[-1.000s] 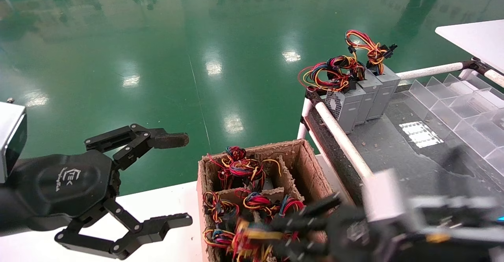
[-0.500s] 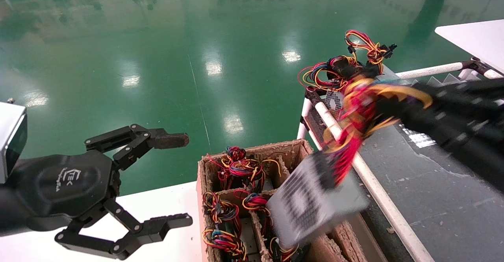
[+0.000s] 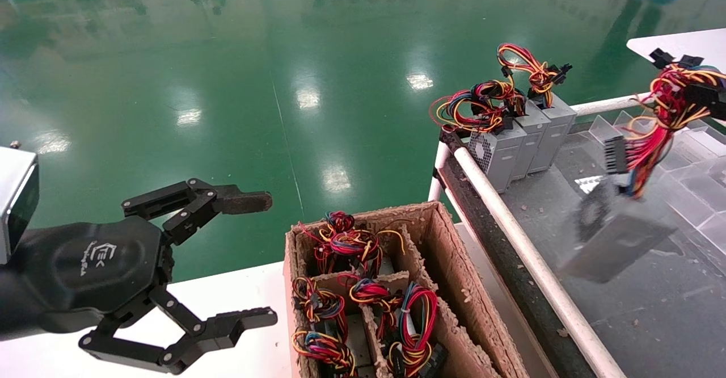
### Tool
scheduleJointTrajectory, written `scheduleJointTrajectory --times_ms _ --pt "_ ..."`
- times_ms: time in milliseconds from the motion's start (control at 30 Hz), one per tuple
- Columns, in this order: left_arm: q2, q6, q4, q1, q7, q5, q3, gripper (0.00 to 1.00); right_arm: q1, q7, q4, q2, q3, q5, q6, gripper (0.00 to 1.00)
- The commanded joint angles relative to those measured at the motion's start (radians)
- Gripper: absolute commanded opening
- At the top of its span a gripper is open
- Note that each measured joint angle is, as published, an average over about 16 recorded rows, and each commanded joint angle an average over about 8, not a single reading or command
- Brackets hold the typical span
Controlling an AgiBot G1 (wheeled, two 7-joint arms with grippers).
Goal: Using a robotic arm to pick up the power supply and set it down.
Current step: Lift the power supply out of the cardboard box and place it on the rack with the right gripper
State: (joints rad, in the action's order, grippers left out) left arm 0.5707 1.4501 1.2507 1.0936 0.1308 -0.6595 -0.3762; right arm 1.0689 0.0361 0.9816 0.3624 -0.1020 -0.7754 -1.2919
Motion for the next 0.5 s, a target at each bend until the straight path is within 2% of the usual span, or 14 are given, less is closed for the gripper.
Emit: scheduleJointTrajectory --times_ms 33,300,500 --pt "0.000 0.000 0.000 0.000 0.000 0.000 0.000 1.00 0.030 0.008 -0.029 0.004 -0.014 -0.038 0.024 0.00" --pt "0.000 0.000 0.000 0.000 0.000 0.000 0.000 1.00 0.246 0.034 -0.206 0.102 -0.122 -0.219 0.028 0.00" --pt "0.000 0.000 0.000 0.000 0.000 0.000 0.000 1.00 0.405 0.062 -0.362 0.200 -0.201 -0.330 -0.022 0.00"
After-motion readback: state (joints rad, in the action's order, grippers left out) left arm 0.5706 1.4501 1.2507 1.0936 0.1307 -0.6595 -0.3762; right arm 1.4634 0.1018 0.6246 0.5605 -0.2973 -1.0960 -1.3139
